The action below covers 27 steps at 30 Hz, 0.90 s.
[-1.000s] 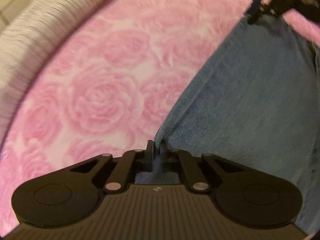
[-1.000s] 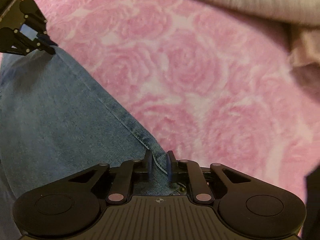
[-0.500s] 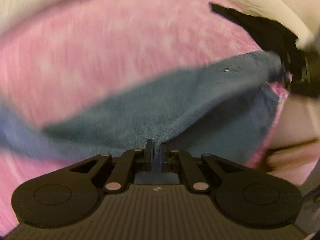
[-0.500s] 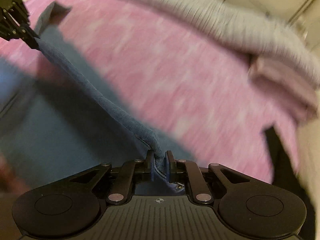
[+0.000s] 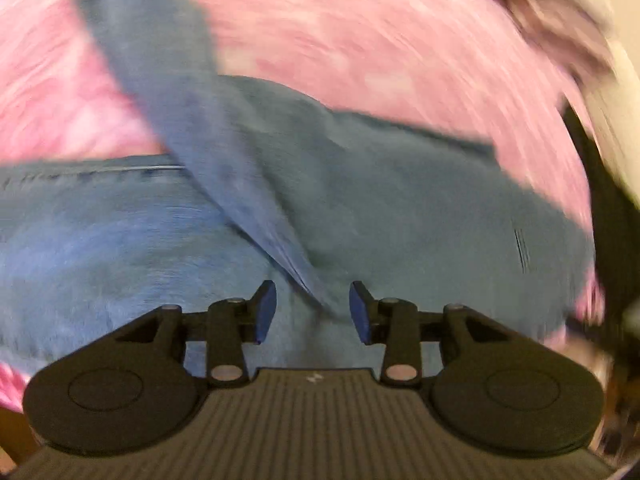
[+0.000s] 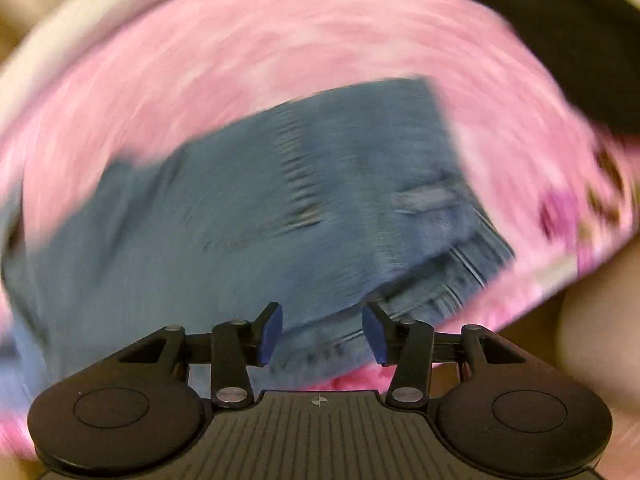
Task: Fold clothes
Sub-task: 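Lift the held leg over the other leg with the left tool while the right tool holds the waistband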
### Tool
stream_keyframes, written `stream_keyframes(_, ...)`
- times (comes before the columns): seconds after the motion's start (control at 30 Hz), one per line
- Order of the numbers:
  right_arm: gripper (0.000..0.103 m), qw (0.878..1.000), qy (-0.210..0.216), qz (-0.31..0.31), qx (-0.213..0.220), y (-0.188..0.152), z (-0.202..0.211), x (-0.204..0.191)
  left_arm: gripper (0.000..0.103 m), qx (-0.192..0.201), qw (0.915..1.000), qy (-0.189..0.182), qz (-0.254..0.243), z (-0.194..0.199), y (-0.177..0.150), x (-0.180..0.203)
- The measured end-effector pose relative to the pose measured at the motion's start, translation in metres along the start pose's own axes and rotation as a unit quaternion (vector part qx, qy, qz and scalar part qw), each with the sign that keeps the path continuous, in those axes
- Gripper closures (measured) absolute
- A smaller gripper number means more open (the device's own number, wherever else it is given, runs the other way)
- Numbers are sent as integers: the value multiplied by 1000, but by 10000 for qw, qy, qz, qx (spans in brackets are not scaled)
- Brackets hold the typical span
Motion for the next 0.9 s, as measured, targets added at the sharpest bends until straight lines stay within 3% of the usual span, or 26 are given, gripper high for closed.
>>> stream_keyframes(0.1,55,9875,421,-1519,44,5,-9,40,68,497,9958,48,762,-2,6,-12)
stream_keyframes(0.2,55,9736,705,-2170,107,1,-17,57,66,961,9874,161,1249,-4,13,-19)
stream_keyframes(0.4,55,9330,1236,-3372,240,-7,-33,88,69,1228,9835,389,1268,-24,29,-28)
stream_keyframes(0.5,55,9215,1391,-3608,365,-8,-35,99,74,1242,9856,453,1049,-33,31,-30)
stream_keyframes(0.57,55,9227,1429,-3548,475,-2,-38,104,85,1232,9873,508,863,-37,29,-29)
stream_keyframes(0.6,64,9267,1388,-3455,507,3,-39,104,92,1241,9878,505,791,-35,28,-29)
stream_keyframes(0.63,81,9340,1281,-3294,523,7,-38,103,97,1251,9883,502,719,-34,27,-30)
stream_keyframes(0.73,89,9530,1054,-2746,728,14,-28,98,98,1526,9857,322,645,-10,15,-25)
stream_keyframes(0.9,91,9617,1109,-2241,1127,20,1,98,98,1955,9796,197,418,27,-42,-11)
Point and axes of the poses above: each gripper's, at about its wrist camera, not at the fingertips, and z roughly against the way its jaws point, x to its right, y to its top, the point moved 1 cm from there along -z, roughly the way its jaws point, and after that the axes turned 9 degrees about -y, right-handed, at the moved point
